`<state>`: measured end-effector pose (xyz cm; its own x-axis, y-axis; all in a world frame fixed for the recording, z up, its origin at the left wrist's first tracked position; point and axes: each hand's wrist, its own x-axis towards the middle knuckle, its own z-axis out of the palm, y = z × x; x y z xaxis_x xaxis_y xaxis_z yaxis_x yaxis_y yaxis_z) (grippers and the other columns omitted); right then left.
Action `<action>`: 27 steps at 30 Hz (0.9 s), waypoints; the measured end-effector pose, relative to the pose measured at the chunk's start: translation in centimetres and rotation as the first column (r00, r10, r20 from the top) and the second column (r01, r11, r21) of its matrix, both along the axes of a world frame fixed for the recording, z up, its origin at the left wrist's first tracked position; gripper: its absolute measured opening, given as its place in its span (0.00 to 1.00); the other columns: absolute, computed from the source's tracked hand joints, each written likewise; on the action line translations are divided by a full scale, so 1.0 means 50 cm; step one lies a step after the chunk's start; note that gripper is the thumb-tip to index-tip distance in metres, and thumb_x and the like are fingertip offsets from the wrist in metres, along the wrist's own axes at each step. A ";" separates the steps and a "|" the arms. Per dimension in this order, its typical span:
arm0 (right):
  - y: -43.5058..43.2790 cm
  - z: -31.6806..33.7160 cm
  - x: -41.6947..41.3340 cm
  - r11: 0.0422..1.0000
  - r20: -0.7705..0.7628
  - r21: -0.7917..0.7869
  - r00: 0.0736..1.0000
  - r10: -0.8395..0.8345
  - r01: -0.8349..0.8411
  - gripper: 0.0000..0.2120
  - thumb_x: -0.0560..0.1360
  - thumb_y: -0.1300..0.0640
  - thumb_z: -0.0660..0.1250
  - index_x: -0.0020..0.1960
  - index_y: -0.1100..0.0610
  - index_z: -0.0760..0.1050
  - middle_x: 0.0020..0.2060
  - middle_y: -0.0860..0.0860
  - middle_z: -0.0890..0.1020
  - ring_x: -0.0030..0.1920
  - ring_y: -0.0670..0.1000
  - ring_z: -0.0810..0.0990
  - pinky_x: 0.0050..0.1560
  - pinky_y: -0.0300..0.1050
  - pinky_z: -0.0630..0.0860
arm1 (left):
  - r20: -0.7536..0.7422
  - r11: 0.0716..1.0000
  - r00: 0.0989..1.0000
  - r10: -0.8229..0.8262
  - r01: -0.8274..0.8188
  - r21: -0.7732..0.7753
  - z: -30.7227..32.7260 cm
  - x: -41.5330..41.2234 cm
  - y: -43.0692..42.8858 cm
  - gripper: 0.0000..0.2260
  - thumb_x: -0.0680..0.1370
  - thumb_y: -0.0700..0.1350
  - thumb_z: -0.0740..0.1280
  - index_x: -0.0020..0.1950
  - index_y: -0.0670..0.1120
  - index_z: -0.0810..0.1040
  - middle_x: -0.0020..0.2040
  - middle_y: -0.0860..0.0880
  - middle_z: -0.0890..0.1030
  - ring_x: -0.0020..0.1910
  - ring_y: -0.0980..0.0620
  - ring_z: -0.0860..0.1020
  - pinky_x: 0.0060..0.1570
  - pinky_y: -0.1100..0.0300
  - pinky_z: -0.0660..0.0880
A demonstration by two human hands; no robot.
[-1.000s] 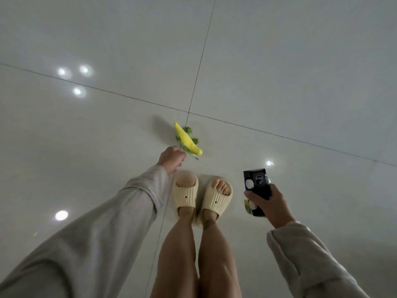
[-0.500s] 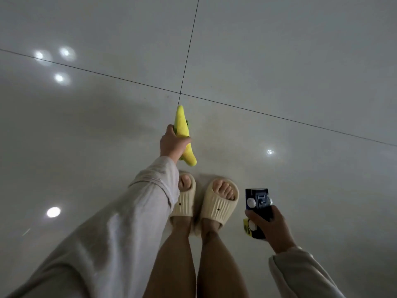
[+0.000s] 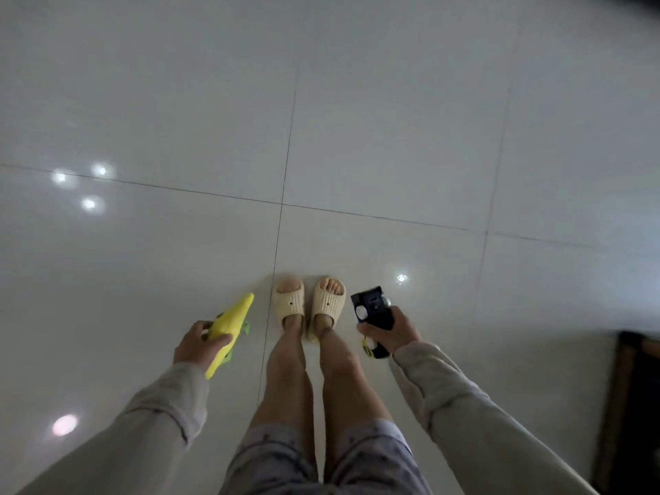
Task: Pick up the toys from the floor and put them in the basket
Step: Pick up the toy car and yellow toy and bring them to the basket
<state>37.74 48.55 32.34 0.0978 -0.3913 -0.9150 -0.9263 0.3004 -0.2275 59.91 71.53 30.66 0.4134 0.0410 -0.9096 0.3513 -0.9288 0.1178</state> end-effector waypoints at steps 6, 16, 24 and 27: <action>0.013 0.168 -0.002 0.996 -0.014 -0.036 0.997 0.080 -0.081 0.19 0.68 0.54 0.74 0.55 0.59 0.73 0.46 0.55 0.77 0.47 0.51 0.75 0.47 0.44 0.71 | -0.028 0.987 0.995 0.101 -0.103 -0.127 0.186 -0.024 0.052 0.30 0.62 0.47 0.71 0.59 0.33 0.74 0.56 0.28 0.79 0.51 0.30 0.79 0.50 0.39 0.75; -0.009 0.244 -0.073 0.929 -0.139 -0.014 0.920 0.365 -0.371 0.26 0.70 0.50 0.71 0.64 0.60 0.71 0.51 0.58 0.80 0.51 0.55 0.77 0.50 0.44 0.70 | 0.153 0.969 0.968 0.197 -0.169 -0.180 0.310 -0.045 0.078 0.27 0.71 0.51 0.70 0.65 0.37 0.72 0.64 0.36 0.76 0.61 0.36 0.75 0.60 0.46 0.72; -0.061 0.245 -0.024 0.825 -0.110 0.044 0.818 0.564 -0.563 0.31 0.70 0.59 0.72 0.69 0.62 0.65 0.60 0.65 0.78 0.51 0.61 0.79 0.51 0.51 0.75 | 0.273 0.812 0.771 0.576 -0.500 -0.303 0.359 -0.189 0.154 0.30 0.64 0.53 0.70 0.63 0.40 0.75 0.60 0.37 0.79 0.58 0.38 0.77 0.57 0.46 0.74; -0.054 0.231 0.039 0.738 -0.117 0.032 0.731 0.673 -0.674 0.33 0.68 0.57 0.73 0.69 0.62 0.65 0.59 0.63 0.78 0.56 0.62 0.79 0.57 0.55 0.76 | 0.249 0.682 0.636 0.731 -0.665 -0.305 0.348 -0.281 0.208 0.33 0.61 0.52 0.68 0.63 0.38 0.74 0.59 0.35 0.78 0.57 0.36 0.77 0.56 0.40 0.75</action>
